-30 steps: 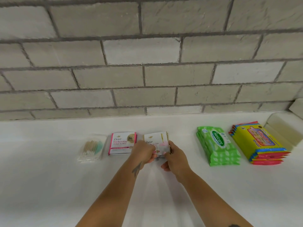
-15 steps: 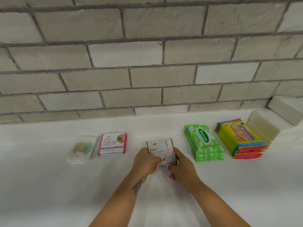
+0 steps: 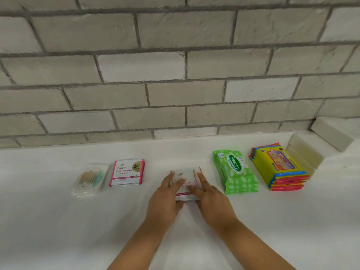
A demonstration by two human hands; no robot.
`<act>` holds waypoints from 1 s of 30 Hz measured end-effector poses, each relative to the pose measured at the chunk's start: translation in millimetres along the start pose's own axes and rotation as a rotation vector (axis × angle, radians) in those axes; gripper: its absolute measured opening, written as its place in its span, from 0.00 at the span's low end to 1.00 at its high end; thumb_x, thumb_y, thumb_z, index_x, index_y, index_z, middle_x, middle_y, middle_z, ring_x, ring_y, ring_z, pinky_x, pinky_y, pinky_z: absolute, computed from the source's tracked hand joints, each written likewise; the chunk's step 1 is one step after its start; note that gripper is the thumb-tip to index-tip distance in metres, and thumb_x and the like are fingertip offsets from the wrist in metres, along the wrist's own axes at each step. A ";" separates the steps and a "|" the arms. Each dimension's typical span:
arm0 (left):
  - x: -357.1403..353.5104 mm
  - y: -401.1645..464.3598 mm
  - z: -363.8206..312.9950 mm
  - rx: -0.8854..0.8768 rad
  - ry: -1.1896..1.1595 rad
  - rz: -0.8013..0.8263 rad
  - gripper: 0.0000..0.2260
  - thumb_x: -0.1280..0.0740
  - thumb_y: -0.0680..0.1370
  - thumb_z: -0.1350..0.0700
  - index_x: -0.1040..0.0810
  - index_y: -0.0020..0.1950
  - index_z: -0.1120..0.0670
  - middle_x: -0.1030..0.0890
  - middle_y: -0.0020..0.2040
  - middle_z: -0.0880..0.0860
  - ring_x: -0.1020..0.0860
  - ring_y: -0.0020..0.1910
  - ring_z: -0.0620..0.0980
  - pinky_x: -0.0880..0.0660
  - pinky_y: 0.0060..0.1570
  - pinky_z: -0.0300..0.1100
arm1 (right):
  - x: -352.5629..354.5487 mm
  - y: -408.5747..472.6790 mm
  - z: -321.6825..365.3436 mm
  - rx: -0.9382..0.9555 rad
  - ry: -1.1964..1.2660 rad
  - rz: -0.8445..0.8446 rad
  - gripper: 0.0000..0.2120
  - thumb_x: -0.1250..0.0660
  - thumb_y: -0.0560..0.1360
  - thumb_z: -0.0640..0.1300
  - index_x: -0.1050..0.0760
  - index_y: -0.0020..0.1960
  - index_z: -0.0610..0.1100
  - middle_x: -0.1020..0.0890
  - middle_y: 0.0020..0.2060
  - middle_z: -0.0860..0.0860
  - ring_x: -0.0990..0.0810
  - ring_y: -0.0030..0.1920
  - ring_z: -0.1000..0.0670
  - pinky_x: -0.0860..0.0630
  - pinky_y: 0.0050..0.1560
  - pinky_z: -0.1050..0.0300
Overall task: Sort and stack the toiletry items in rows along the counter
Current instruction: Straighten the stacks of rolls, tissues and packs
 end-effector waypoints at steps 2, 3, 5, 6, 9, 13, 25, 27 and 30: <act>-2.0 2.2 0.1 -0.020 -0.009 -0.011 0.27 0.32 0.75 0.51 0.36 0.72 0.40 0.46 0.77 0.42 0.34 0.71 0.42 0.32 0.63 0.37 | -4.7 3.1 -0.6 0.005 0.015 0.029 0.31 0.18 0.48 0.39 0.19 0.49 0.53 0.20 0.59 0.44 0.20 0.27 0.52 0.28 0.22 0.65; -3.0 4.2 0.2 -0.029 -0.016 -0.013 0.26 0.32 0.75 0.51 0.35 0.71 0.40 0.45 0.77 0.42 0.34 0.70 0.41 0.32 0.63 0.36 | -6.3 4.4 -1.1 0.003 0.010 0.029 0.30 0.18 0.48 0.40 0.19 0.49 0.53 0.19 0.58 0.45 0.20 0.27 0.52 0.29 0.22 0.65; -5.9 10.4 1.3 -0.037 -0.022 -0.011 0.26 0.32 0.75 0.51 0.35 0.71 0.40 0.44 0.76 0.41 0.33 0.70 0.41 0.33 0.65 0.36 | -6.6 6.7 -2.2 0.003 -0.011 0.014 0.30 0.19 0.49 0.40 0.18 0.50 0.52 0.18 0.55 0.45 0.18 0.30 0.51 0.26 0.26 0.65; -7.1 14.0 1.7 -0.038 -0.023 -0.007 0.26 0.32 0.75 0.51 0.35 0.71 0.40 0.44 0.76 0.40 0.33 0.70 0.41 0.33 0.65 0.36 | -7.8 7.9 -3.4 0.009 -0.027 0.004 0.29 0.19 0.49 0.40 0.18 0.50 0.51 0.17 0.53 0.45 0.16 0.35 0.49 0.23 0.31 0.63; -9.7 24.8 1.1 -0.048 -0.032 -0.010 0.26 0.32 0.75 0.52 0.34 0.71 0.41 0.43 0.76 0.40 0.33 0.70 0.41 0.33 0.66 0.37 | -10.3 13.6 -7.9 0.017 -0.098 -0.050 0.29 0.20 0.49 0.39 0.17 0.50 0.48 0.17 0.51 0.44 0.16 0.44 0.44 0.19 0.41 0.54; -11.5 37.6 0.6 -0.066 -0.040 -0.024 0.25 0.31 0.75 0.53 0.33 0.71 0.41 0.42 0.76 0.41 0.33 0.70 0.42 0.32 0.66 0.38 | -11.3 24.6 -12.3 -0.010 -0.129 -0.052 0.27 0.20 0.48 0.38 0.17 0.47 0.47 0.16 0.50 0.44 0.16 0.44 0.44 0.19 0.39 0.56; -11.2 65.8 -2.2 -0.082 0.013 -0.007 0.25 0.32 0.76 0.54 0.33 0.71 0.43 0.42 0.76 0.43 0.33 0.70 0.45 0.31 0.66 0.41 | 0.4 45.9 -15.6 -0.025 -0.085 0.082 0.23 0.41 0.76 0.36 0.36 0.71 0.43 0.41 0.74 0.41 0.39 0.73 0.43 0.35 0.67 0.53; -10.4 67.3 -2.6 -0.080 0.019 -0.008 0.25 0.33 0.76 0.54 0.33 0.71 0.43 0.42 0.76 0.44 0.33 0.70 0.45 0.31 0.66 0.41 | 3.7 47.6 -15.5 -0.024 -0.066 0.100 0.24 0.46 0.79 0.37 0.41 0.74 0.45 0.46 0.76 0.44 0.44 0.75 0.46 0.39 0.70 0.55; -8.5 68.0 -3.8 -0.073 0.031 -0.008 0.24 0.33 0.76 0.53 0.34 0.71 0.43 0.42 0.76 0.43 0.33 0.70 0.45 0.31 0.65 0.42 | 3.0 50.3 -15.9 -0.030 -0.049 0.092 0.24 0.45 0.79 0.37 0.42 0.74 0.46 0.46 0.76 0.45 0.45 0.75 0.47 0.40 0.70 0.55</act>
Point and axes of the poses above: each hand's wrist, its own y-axis towards the middle knuckle, its own x-axis out of the back of the hand, z = x × y, the point moved 2 cm from there along y, towards the middle knuckle
